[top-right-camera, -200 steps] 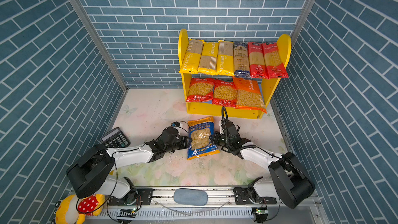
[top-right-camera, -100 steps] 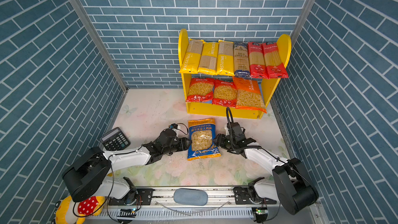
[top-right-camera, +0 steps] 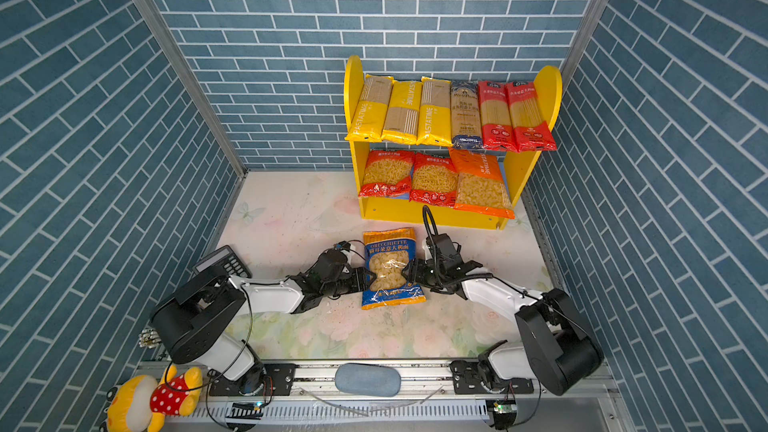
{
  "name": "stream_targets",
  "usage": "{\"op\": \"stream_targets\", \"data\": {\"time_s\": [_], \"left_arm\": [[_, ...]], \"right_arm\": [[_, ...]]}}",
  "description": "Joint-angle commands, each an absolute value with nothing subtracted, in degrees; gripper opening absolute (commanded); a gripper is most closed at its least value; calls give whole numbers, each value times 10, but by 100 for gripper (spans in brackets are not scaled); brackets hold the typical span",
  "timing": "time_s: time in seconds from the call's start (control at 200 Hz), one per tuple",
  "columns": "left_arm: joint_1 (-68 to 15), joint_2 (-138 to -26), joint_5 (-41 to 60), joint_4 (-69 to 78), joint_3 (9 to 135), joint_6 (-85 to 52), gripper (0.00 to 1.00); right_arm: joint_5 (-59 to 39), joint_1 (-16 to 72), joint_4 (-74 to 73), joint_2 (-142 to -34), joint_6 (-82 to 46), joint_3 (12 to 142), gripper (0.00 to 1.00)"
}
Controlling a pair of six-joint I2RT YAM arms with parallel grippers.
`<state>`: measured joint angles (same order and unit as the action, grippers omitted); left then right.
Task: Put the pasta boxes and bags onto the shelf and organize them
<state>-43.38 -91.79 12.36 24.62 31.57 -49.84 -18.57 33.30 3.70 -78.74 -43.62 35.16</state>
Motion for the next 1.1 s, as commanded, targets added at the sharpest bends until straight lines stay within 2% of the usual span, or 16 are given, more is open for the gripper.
{"op": "stream_targets", "data": {"time_s": [0.0,0.135,0.265,0.355,0.835,1.095], "left_arm": [[-432,-934,135,257,327,-499,56],[-432,-942,135,267,330,-499,46],[-432,-951,140,283,335,-503,36],[-432,-950,141,291,334,-505,29],[-443,-895,131,261,361,-469,9],[-465,-850,98,207,398,-387,4]], "right_arm": [[-176,342,14,-804,-437,373,62],[-186,344,-4,-816,-433,377,50],[-183,345,-19,-816,-429,370,30],[-179,344,-36,-806,-432,361,21],[-150,344,-57,-711,-421,333,1],[-107,342,-50,-649,-411,321,0]]}}
